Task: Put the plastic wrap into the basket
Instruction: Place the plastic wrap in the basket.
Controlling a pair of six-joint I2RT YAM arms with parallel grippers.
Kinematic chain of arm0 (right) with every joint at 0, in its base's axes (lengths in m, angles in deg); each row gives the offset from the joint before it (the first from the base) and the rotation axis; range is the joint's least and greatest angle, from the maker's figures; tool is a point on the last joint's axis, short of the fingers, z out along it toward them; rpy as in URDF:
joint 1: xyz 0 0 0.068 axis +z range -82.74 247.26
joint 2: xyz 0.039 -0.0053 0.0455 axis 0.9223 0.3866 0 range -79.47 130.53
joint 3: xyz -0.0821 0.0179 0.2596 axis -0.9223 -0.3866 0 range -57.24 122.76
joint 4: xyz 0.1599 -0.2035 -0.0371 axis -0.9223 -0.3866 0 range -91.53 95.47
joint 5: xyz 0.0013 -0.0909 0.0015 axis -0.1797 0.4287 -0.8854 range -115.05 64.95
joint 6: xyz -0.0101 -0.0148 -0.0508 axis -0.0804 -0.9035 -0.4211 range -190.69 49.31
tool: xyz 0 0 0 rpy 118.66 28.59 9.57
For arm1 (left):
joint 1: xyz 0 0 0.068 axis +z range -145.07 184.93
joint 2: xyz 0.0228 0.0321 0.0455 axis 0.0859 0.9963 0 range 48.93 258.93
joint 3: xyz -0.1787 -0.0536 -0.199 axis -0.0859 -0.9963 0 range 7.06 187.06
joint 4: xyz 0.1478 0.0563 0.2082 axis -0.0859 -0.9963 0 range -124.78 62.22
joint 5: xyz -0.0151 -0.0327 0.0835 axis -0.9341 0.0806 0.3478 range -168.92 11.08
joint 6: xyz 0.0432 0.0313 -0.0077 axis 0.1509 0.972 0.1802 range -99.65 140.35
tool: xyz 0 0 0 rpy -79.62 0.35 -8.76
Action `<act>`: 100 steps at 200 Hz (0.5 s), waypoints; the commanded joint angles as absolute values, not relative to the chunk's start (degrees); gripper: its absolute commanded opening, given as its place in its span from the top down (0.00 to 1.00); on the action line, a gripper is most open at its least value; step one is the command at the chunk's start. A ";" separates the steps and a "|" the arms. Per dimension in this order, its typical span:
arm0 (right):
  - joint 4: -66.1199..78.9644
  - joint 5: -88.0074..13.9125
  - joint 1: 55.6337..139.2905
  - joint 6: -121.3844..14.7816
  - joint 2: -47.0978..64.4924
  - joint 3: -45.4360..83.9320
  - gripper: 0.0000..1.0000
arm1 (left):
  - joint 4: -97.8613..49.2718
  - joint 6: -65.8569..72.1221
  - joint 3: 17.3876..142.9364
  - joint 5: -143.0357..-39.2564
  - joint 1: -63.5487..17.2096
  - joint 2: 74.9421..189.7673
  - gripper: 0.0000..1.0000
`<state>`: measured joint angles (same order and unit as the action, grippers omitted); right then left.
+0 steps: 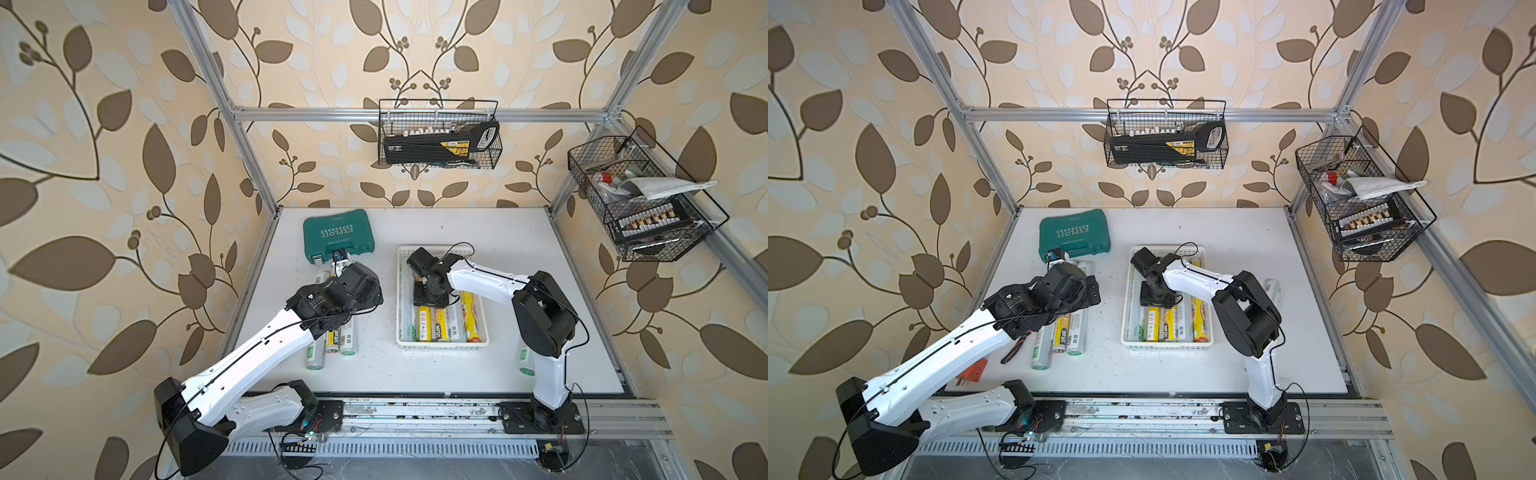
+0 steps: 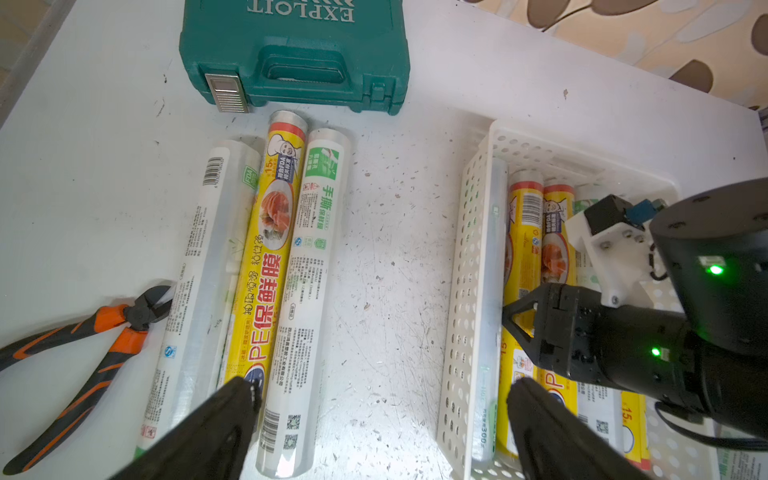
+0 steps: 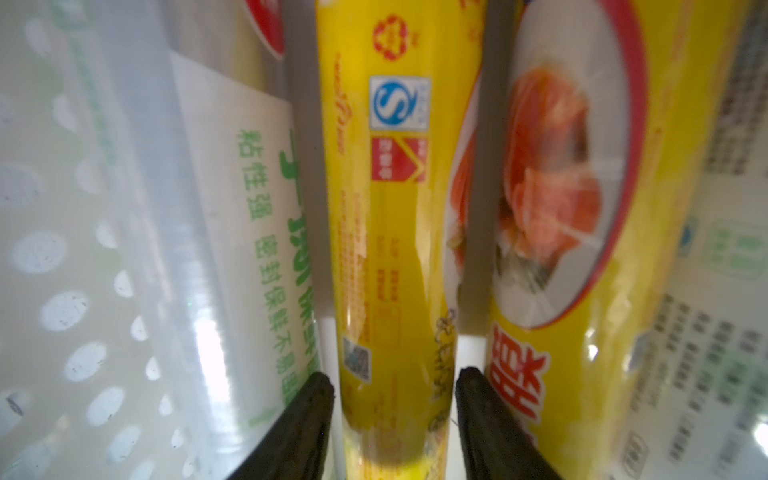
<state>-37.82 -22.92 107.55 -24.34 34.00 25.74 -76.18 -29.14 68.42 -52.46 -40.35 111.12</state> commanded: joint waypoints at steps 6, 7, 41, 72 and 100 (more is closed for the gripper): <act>-41.66 -19.04 107.60 -25.68 28.47 26.29 0.47 | -76.16 -28.44 68.89 -52.23 -39.29 110.88 0.01; -41.69 -19.01 107.60 -25.73 28.29 26.27 0.47 | -76.18 -28.48 68.91 -52.26 -39.24 110.93 0.01; -42.62 -17.18 107.60 -27.68 19.80 24.85 0.46 | -76.53 -28.25 68.32 -52.15 -38.20 111.48 0.01; -39.90 -16.95 107.58 -30.40 10.47 20.82 0.45 | -76.64 -28.16 67.26 -52.35 -36.57 111.76 0.01; -35.79 -17.23 107.60 -33.02 1.64 15.79 0.45 | -76.56 -28.00 65.32 -53.11 -34.69 112.07 0.01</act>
